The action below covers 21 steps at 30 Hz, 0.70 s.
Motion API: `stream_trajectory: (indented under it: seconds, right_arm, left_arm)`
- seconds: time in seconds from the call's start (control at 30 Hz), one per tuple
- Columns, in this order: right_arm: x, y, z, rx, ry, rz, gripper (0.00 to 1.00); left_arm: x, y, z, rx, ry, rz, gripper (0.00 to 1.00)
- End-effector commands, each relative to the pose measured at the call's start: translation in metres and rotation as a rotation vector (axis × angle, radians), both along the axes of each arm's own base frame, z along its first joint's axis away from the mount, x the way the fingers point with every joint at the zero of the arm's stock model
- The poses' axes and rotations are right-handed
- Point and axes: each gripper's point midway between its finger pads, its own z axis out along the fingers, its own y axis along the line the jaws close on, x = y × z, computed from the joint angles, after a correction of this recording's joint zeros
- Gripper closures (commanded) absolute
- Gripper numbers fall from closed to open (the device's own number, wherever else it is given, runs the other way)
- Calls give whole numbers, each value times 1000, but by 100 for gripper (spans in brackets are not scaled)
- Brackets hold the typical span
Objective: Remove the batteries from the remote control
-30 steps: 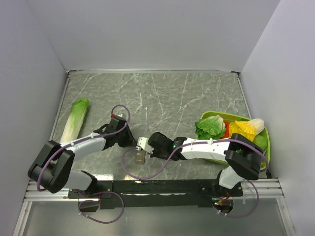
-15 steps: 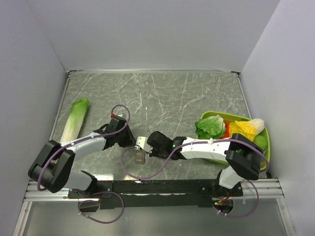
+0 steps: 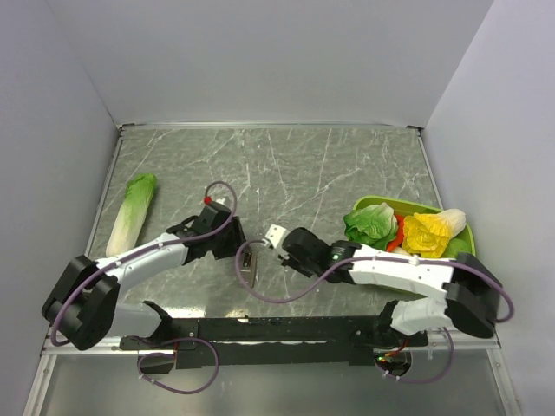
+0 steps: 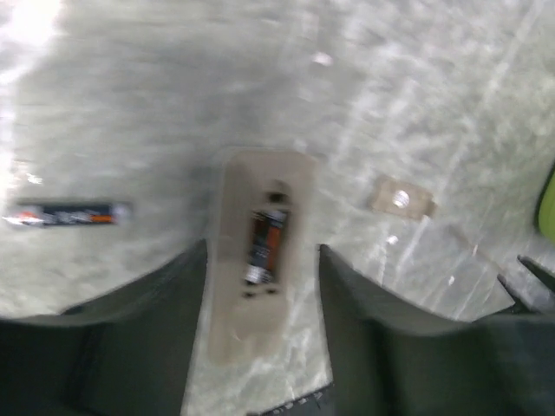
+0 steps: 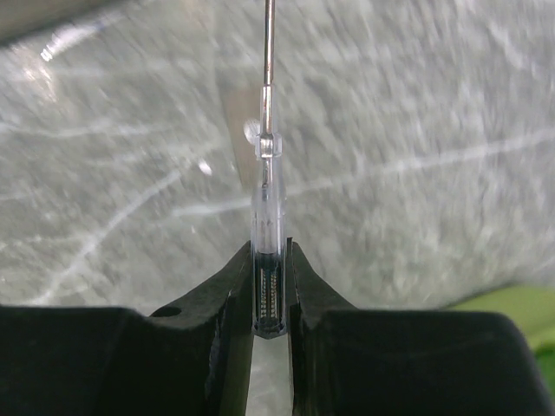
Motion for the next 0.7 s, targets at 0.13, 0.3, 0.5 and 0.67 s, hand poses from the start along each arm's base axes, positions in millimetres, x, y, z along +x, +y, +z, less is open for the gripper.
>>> stream_trajectory:
  seconds: [0.13, 0.3, 0.5, 0.67]
  right_arm:
    - [8, -32, 30, 298, -38, -213, 100]
    - [15, -51, 51, 399, -97, -275, 100]
    - [19, -62, 69, 435, -151, -299, 100]
    - [20, -70, 74, 440, -177, -316, 100]
  left_arm:
    - [-27, -14, 13, 175, -33, -41, 25]
    - [-52, -21, -2, 213, -6, -72, 23]
    - [-61, -28, -10, 266, -5, -83, 21]
    - [-65, -29, -28, 292, 22, -108, 23]
